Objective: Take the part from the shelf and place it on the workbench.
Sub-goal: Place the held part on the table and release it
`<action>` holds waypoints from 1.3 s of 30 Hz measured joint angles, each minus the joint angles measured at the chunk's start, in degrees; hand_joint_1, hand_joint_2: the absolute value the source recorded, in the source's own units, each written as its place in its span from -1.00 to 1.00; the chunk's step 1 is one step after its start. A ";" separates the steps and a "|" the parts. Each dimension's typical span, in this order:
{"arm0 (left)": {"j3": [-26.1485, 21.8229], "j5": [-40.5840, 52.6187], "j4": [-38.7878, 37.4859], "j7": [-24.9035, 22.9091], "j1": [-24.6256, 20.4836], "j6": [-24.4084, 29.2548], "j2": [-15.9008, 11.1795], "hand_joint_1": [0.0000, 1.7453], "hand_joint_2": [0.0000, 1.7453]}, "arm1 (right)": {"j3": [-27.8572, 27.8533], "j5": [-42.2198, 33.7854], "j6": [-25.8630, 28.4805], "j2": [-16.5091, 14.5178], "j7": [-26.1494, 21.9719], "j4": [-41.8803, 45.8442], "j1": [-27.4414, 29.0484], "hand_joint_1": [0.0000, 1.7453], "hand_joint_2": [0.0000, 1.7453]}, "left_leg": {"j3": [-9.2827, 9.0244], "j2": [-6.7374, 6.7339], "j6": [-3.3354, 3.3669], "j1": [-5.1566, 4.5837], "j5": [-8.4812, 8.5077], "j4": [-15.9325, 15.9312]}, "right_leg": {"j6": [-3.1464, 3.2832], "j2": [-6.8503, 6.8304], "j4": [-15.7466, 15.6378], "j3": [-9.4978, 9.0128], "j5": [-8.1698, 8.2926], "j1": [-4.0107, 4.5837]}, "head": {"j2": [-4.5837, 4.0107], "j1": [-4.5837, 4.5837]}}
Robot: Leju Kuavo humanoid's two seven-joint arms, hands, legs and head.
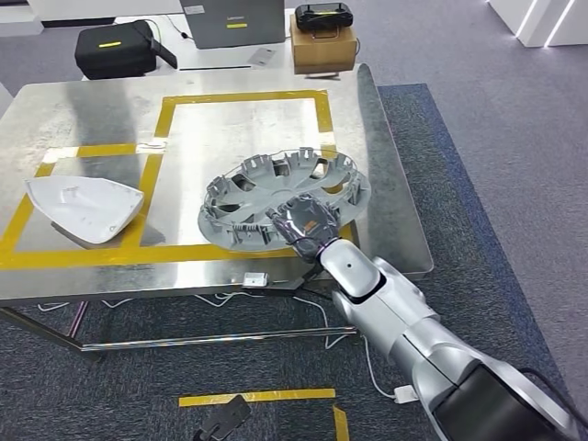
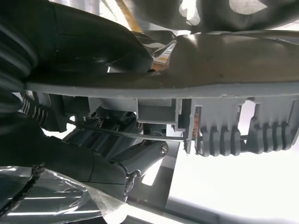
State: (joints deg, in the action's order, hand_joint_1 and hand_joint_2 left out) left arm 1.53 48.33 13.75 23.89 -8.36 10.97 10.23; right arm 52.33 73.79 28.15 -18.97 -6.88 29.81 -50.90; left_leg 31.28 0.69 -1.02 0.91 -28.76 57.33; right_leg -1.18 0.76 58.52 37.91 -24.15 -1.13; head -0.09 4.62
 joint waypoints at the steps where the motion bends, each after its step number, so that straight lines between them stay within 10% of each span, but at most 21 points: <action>1: 0.00 0.00 0.00 0.00 0.10 0.00 -0.06 -1.00 1.00 | 0.00 -0.07 0.11 0.00 0.01 -0.03 0.19 1.00 1.00 | 0.00 0.00 0.00 0.00 0.00 0.00 | 0.00 0.00 0.00 0.00 0.00 0.00 | 0.00 0.01; 21: 0.00 -0.32 -0.02 0.18 1.11 0.12 -0.85 -1.00 1.00 | 0.01 -0.29 0.93 0.66 0.60 -1.04 1.30 1.00 1.00 | -0.01 0.00 0.00 0.00 0.00 0.00 | 0.00 0.00 0.00 0.00 0.00 0.00 | 0.00 0.01; 39: -0.04 -0.59 -0.13 0.55 2.60 0.88 -1.84 -1.00 1.00 | -2.04 0.13 2.48 8.71 3.70 -2.54 -1.89 1.00 1.00 | 0.00 0.01 0.01 -0.01 -0.01 0.01 | -0.01 -0.02 -0.01 0.00 0.00 -0.01 | 0.00 -0.01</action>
State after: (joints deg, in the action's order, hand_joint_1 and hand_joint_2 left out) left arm 1.49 47.74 13.62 24.44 -5.76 11.86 8.40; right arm 50.28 73.92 30.62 -10.26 -3.18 27.27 -52.79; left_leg 31.28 0.69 -1.01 0.90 -28.77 57.34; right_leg -1.19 0.74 58.51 37.91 -24.15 -1.14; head -0.09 4.62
